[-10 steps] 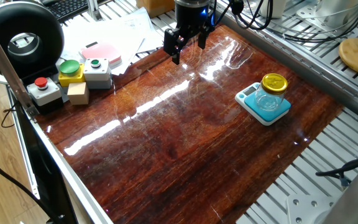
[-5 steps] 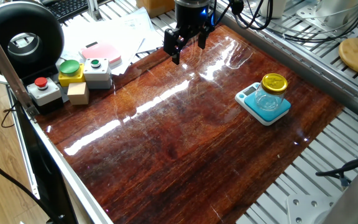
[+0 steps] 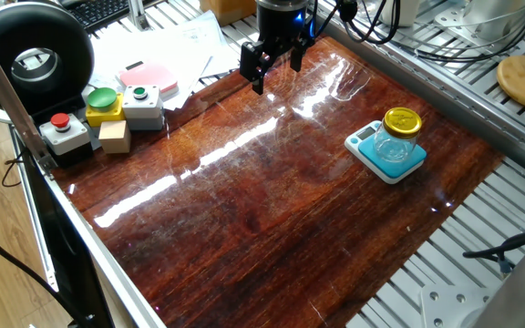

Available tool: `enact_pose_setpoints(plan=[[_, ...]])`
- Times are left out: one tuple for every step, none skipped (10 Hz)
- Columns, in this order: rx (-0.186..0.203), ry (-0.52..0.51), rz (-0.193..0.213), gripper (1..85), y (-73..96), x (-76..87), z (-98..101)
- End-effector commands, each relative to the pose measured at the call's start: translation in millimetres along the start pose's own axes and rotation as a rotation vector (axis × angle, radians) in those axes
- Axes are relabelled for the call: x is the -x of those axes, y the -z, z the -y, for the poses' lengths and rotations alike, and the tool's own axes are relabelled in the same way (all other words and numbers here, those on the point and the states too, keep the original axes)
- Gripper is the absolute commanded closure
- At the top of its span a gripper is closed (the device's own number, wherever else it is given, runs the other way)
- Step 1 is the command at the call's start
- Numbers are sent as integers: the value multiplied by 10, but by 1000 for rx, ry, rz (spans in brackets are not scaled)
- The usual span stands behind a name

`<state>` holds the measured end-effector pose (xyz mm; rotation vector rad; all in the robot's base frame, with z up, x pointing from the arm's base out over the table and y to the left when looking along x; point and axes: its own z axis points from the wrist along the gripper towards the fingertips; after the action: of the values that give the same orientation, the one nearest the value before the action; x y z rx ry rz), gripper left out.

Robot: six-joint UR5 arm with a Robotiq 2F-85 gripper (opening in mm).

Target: Remove the object from the scale

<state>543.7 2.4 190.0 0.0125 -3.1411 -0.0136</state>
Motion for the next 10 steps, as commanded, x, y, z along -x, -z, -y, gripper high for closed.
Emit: enact_pose_setpoints(plan=[[0, 0, 0, 17, 0, -1, -22], [145, -90, 72, 847, 31, 222, -416], [131, -92, 68, 847, 33, 227, -409], [131, -94, 67, 847, 31, 221, -408], [131, -94, 67, 847, 30, 221, -410], [128, -94, 67, 847, 29, 219, -401], [128, -94, 68, 847, 28, 223, -402], [128, -92, 70, 847, 28, 227, -402], [125, -91, 70, 847, 26, 228, -397], [122, -89, 70, 847, 26, 232, -394]])
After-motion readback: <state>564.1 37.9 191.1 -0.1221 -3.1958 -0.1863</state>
